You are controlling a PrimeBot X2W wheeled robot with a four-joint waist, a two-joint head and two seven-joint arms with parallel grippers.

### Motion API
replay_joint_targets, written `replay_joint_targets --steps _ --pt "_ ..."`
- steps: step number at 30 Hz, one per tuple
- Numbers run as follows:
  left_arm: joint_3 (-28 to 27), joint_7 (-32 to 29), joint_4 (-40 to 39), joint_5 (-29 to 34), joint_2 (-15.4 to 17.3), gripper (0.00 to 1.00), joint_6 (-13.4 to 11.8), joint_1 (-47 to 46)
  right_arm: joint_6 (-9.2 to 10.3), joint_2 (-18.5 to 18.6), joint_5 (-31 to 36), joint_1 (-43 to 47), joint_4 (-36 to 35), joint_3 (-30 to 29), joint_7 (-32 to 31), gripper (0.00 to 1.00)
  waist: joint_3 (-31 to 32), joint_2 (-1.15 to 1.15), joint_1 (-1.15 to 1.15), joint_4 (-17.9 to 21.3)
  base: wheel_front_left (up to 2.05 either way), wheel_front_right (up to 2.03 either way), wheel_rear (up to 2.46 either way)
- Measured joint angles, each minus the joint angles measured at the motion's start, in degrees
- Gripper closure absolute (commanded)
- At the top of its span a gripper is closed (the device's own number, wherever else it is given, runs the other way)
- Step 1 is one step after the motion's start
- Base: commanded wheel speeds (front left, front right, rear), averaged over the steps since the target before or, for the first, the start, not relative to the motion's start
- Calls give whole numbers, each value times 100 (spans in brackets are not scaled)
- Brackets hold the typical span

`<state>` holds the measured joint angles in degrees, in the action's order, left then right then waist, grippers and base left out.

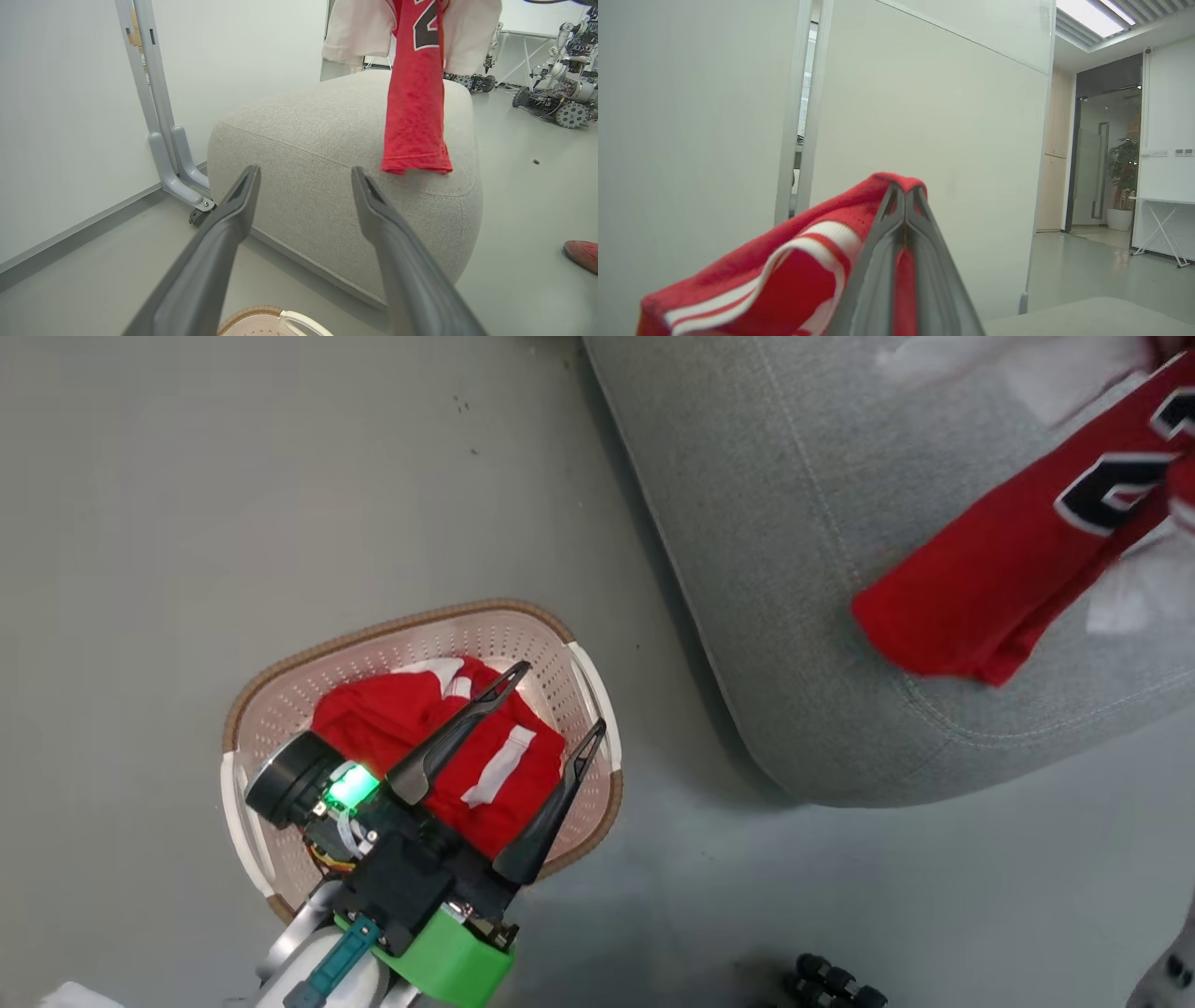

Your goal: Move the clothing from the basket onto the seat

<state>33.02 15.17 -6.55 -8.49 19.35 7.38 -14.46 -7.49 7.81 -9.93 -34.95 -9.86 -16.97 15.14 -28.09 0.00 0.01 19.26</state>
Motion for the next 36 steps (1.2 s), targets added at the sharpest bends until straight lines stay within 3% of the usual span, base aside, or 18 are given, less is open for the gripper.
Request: replay_joint_targets --steps 6,10,14,20,23,24,25,26,32,36 --pt "63 0 -131 -93 169 0 1 -220 0 904 43 -1244 957 -812 0 100 -718 0 0 -184 0 0 0" --pt "78 0 -237 -97 189 0 1 -324 -1 1182 254 -1474 1578 -989 0 100 -1064 0 0 -329 0 0 0" --pt "-93 1 -298 -97 82 0 -55 -358 -1 1206 374 -1455 2559 -1179 -1 100 -1328 0 0 -490 0 0 0" --pt "-200 0 -398 5 -66 0 -67 -359 0 964 639 -1168 3987 -1439 -1 100 -1480 0 0 -726 0 0 0" --pt "-272 0 -380 164 -96 0 -90 -349 -1 833 737 -1094 4247 -1483 -1 100 -1438 0 0 -774 0 0 0" --pt "-283 0 -375 199 -104 0 -90 -349 -1 810 773 -1086 4267 -1499 -1 62 -1415 0 0 -778 0 0 0" --pt "-289 0 -336 210 -129 0 -90 -345 -1 782 834 -1049 4268 -1512 -1 51 -1382 0 -1 -782 0 0 0" --pt "-311 0 -287 207 -196 0 -91 -327 -1 753 918 -966 4224 -1539 -1 0 -1344 0 -1 -790 0 0 0" --pt "-598 1 41 -42 -678 0 -131 -160 -1 391 1081 -317 3351 -1535 -1 0 -1034 0 -1 -873 0 0 0" --pt "-892 0 394 -196 -1020 0 -133 17 -1 96 947 346 2914 -1109 0 0 -727 0 -2 -947 0 0 0"
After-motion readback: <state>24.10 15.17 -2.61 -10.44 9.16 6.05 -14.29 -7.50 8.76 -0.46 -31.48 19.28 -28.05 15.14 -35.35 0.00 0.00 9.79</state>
